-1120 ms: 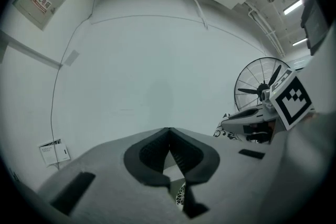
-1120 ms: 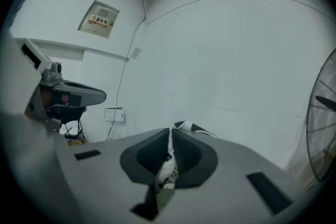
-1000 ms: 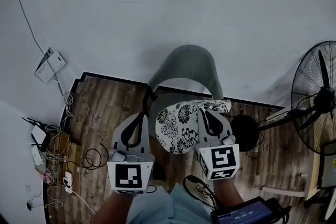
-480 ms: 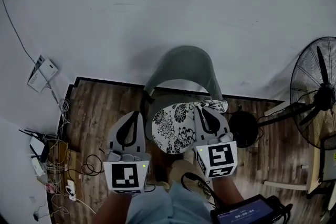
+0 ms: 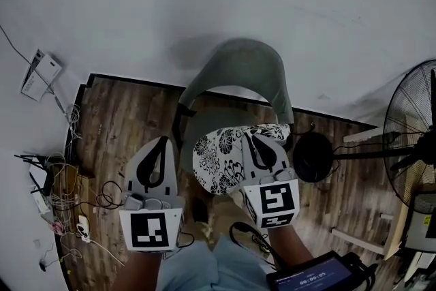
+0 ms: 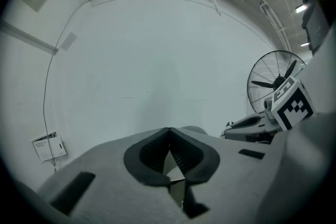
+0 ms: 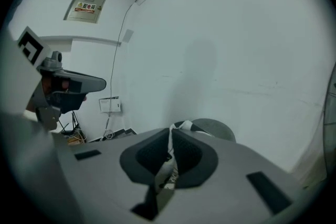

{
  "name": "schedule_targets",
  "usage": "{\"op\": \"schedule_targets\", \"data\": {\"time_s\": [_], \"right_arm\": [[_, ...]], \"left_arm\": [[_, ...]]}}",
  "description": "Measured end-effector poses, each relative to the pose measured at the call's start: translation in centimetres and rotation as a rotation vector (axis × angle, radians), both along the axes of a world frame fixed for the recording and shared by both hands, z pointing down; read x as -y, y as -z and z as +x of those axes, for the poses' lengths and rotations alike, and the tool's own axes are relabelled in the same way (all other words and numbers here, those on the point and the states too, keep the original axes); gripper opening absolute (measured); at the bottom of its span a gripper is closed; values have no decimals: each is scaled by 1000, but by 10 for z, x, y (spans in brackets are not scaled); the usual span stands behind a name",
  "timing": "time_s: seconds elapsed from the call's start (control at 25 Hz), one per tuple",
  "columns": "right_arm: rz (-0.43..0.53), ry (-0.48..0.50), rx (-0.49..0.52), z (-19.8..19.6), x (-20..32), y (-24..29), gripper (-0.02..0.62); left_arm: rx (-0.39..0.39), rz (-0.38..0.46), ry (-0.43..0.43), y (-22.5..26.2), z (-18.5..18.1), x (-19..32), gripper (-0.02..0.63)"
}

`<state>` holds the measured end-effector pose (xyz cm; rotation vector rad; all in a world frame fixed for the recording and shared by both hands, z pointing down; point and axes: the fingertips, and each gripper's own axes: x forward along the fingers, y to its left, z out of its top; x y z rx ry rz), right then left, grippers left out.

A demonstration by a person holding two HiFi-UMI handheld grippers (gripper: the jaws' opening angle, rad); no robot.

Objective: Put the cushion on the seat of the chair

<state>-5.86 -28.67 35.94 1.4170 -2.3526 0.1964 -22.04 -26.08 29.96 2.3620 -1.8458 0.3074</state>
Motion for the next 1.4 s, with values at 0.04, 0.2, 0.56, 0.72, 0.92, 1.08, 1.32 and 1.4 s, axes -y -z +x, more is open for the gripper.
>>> {"op": "schedule_targets", "data": {"time_s": [0.04,0.2,0.56,0.72,0.92,1.08,1.32,1.4], "right_arm": [[-13,10,1,-3,8,-6,15],[-24,26,20,-18,46,-18,15],[-143,-103,89,-4,79,-94,17],[-338,-198,133,21,62,-196,18],[-433,-290,108,61,53,-277,20],[-466,-320,91,88,45,-301,21],[-531,-351,86,122,27,-340,28],[-521,-369,90,134,28,-347,29]], "left_arm": [[15,-1,10,-3,-3,6,9],[53,7,60,-11,-19,35,9],[61,-71,94,-51,-22,74,9],[48,-137,57,-85,-7,83,9],[47,-153,-8,-117,24,96,9],[47,-159,-51,-127,40,98,9],[58,-178,-102,-141,59,97,9],[63,-187,-120,-147,65,96,9]]}}
